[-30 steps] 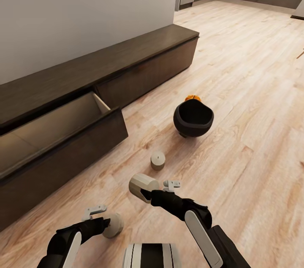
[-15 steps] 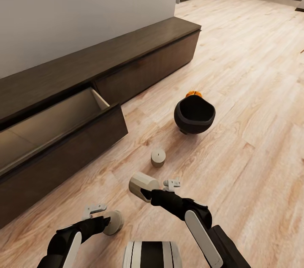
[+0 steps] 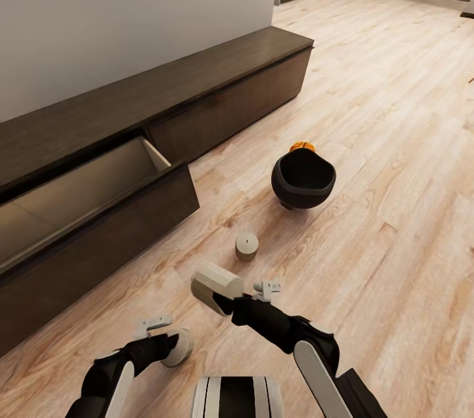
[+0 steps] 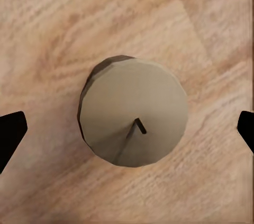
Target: Place each of the two pumpkins and all three candles from the living room inside a cabinet in the living room (use any cabinet), then make sure every cabinet is closed, and position the cauldron so it is next to a table in the living room.
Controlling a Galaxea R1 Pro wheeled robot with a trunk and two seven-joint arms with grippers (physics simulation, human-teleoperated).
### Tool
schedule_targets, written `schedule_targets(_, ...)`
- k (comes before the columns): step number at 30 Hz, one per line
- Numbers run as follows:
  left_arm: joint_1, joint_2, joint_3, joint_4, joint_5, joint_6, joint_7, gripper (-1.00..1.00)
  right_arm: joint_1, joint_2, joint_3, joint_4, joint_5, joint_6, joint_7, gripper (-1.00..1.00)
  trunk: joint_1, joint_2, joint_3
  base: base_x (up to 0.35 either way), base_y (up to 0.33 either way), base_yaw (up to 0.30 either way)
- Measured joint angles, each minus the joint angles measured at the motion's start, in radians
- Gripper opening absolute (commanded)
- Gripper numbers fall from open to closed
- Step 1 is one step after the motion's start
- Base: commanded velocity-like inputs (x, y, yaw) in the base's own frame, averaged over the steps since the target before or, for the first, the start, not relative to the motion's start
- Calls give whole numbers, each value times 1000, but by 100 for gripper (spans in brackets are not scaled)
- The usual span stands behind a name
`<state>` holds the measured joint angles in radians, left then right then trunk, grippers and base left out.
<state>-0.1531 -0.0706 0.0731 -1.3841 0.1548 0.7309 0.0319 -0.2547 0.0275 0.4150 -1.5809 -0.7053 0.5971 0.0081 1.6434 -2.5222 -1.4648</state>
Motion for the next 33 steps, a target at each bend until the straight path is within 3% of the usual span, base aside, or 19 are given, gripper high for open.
schedule_targets(5,0,-2,-3,0,0,-9,0,100,-8,4,-2,0,2,-7,75,-100,0,0,0,0,0,0)
schedule_targets(8,0,-2,-3,0,-1,-15,0,100,-8,1,-3,0,5,-10,86,-100,0,0,0,0,0,0)
schedule_targets(10,0,-2,-3,0,-2,-26,0,100,-5,-1,-38,0,9,-11,108,-100,0,0,0,0,0,0)
schedule_targets(11,0,-2,-4,0,-2,-29,0,100,-1,-2,-87,-1,-2,-12,172,-100,0,0,0,0,0,0)
schedule_targets(14,0,-2,-4,0,-3,-31,0,100,2,-2,-154,0,7,-12,271,-100,0,0,-4,0,0,0)
schedule_targets(18,0,-2,-5,0,-3,-32,1,100,2,-2,-206,0,12,-11,306,-100,2,-1,-19,0,0,0)
schedule_targets(28,-1,-2,-6,-1,-3,-32,1,100,2,-2,-216,0,12,-12,313,-100,5,-3,-46,0,0,0)
schedule_targets(33,-47,-1,-6,76,-5,-92,1,100,2,2,-208,1,20,-12,310,-100,8,-4,-66,0,0,0)
